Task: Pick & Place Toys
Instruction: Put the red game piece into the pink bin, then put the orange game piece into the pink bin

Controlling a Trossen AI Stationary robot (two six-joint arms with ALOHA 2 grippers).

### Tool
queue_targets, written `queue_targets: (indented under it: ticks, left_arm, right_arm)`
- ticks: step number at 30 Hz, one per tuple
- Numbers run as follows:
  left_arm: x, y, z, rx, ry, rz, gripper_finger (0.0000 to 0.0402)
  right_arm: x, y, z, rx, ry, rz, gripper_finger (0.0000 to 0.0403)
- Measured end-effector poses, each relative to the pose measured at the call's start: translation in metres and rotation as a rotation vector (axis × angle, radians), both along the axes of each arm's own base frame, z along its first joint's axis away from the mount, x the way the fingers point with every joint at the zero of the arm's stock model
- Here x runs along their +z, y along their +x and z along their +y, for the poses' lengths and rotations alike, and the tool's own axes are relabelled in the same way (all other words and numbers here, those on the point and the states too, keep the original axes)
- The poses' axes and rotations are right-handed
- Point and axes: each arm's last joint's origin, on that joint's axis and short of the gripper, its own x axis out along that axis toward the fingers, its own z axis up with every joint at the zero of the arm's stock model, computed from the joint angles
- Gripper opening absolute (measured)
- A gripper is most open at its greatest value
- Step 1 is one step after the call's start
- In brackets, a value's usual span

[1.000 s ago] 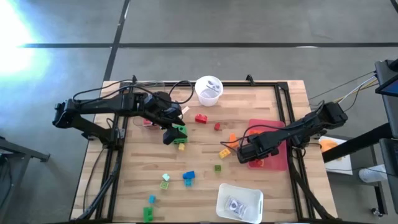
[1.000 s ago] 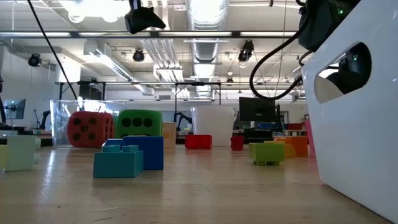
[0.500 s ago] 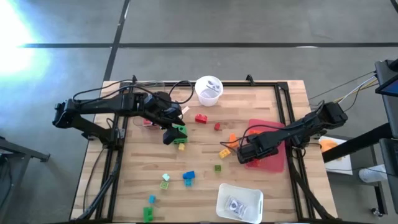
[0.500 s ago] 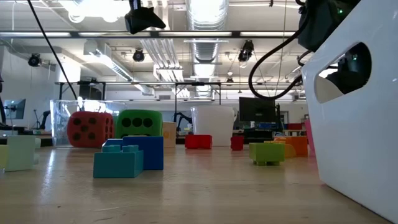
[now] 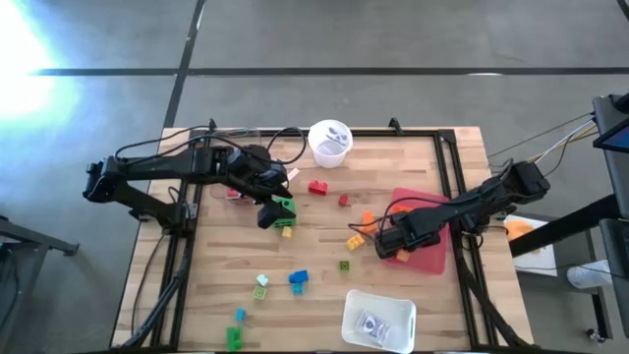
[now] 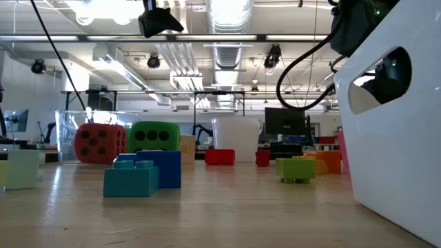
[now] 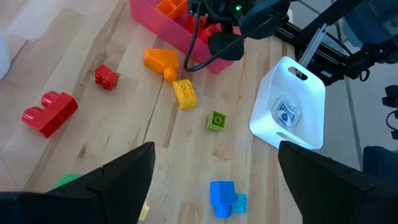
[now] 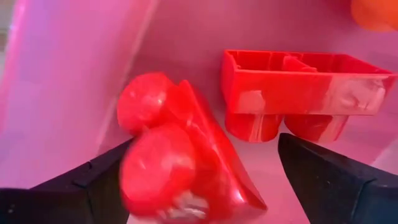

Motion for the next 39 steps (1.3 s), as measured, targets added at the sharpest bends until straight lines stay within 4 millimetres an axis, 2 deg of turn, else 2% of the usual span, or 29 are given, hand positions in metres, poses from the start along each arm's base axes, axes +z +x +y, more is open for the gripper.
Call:
queue_targets:
  ticks: [3, 7, 15, 19, 22, 26, 32, 39]
  left_arm:
    - [0.000, 0.000, 0.000, 0.000, 0.000, 0.001, 0.0342]
    - [-0.001, -0.001, 0.000, 0.000, -0.002, 0.017, 0.0342]
    - [-0.004, -0.004, 0.000, 0.005, -0.010, 0.060, 0.0342]
    - [-0.004, -0.004, 0.000, 0.007, -0.012, 0.063, 0.0342]
    - [-0.004, -0.004, 0.000, 0.007, -0.012, 0.062, 0.0342]
    - [-0.004, -0.004, 0.000, 0.007, -0.012, 0.062, 0.0342]
    - [-0.005, -0.006, -0.002, 0.018, -0.031, 0.083, 0.0342]
    - [0.008, -0.026, -0.008, 0.040, -0.064, 0.076, 0.0342]
  right_arm:
    - [0.005, 0.000, 0.000, 0.000, 0.006, -0.019, 0.0358]
    - [0.021, -0.002, -0.001, 0.009, 0.012, -0.061, 0.0359]
    - [0.076, -0.009, -0.003, 0.001, 0.026, -0.138, 0.0359]
    - [0.102, 0.000, -0.005, 0.061, 0.024, -0.241, 0.0359]
    - [0.115, 0.012, -0.009, 0.109, 0.007, -0.230, 0.0359]
    - [0.122, 0.030, -0.016, 0.200, -0.020, -0.132, 0.0359]
    - [0.127, 0.062, -0.032, 0.330, -0.044, -0.142, 0.0359]
    - [0.120, 0.079, -0.054, 0.413, -0.064, -0.115, 0.0359]
